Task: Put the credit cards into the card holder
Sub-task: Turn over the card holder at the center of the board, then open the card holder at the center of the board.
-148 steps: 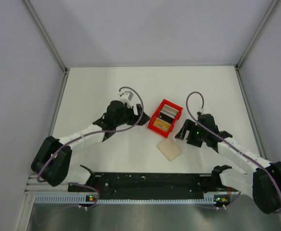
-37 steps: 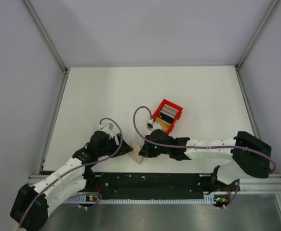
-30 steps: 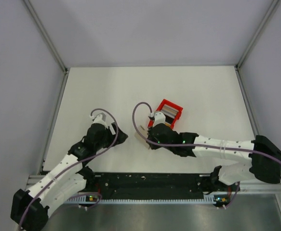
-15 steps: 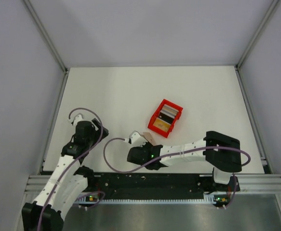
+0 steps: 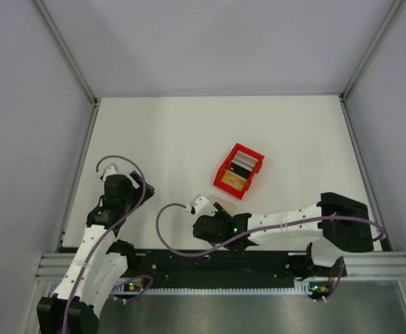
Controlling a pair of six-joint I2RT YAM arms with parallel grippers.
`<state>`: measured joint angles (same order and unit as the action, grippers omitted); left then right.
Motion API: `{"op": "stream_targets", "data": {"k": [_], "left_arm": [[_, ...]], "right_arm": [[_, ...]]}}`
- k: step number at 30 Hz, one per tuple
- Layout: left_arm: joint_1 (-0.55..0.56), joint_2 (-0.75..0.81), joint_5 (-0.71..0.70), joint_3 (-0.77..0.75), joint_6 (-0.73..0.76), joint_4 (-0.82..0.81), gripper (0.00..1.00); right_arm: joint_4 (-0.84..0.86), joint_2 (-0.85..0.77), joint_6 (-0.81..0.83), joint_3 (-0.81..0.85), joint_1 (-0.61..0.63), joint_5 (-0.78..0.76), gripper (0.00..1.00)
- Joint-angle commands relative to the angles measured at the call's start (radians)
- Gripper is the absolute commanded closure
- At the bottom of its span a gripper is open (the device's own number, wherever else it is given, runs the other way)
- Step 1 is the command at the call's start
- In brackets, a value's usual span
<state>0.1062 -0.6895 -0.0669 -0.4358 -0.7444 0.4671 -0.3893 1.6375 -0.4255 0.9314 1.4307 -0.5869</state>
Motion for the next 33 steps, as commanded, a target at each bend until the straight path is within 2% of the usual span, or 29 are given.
{"op": "stream_targets", "data": {"k": [1, 6, 9, 13, 16, 18, 21, 24, 33], "left_arm": [[-0.005, 0.008, 0.061, -0.032, 0.072, -0.044, 0.11], [0.0, -0.013, 0.349, 0.015, 0.163, -0.204, 0.08], [0.032, -0.071, 0.49, 0.045, 0.16, -0.326, 0.08], [0.166, -0.197, 0.51, 0.019, 0.183, -0.421, 0.08], [0.297, -0.306, 0.457, -0.033, 0.195, -0.446, 0.09], [0.329, -0.376, 0.46, -0.034, 0.179, -0.514, 0.11], [0.343, -0.474, 0.477, -0.03, 0.169, -0.587, 0.14], [0.357, -0.534, 0.504, -0.053, 0.203, -0.596, 0.24], [0.391, -0.622, 0.542, -0.04, 0.211, -0.696, 0.25]], "right_arm": [[0.089, -0.177, -0.08, -0.051, 0.005, 0.107, 0.4], [0.139, -0.388, -0.258, -0.213, -0.068, 0.206, 0.37], [0.141, -0.503, -0.459, -0.325, -0.2, 0.312, 0.36], [0.242, -0.574, -0.568, -0.442, -0.349, 0.413, 0.35], [0.299, -0.562, -0.602, -0.467, -0.45, 0.495, 0.35], [0.326, -0.539, -0.601, -0.462, -0.504, 0.53, 0.36], [0.336, -0.492, -0.585, -0.436, -0.547, 0.536, 0.37], [0.342, -0.424, -0.567, -0.407, -0.579, 0.565, 0.37], [0.365, -0.275, -0.493, -0.329, -0.589, 0.625, 0.39]]}}
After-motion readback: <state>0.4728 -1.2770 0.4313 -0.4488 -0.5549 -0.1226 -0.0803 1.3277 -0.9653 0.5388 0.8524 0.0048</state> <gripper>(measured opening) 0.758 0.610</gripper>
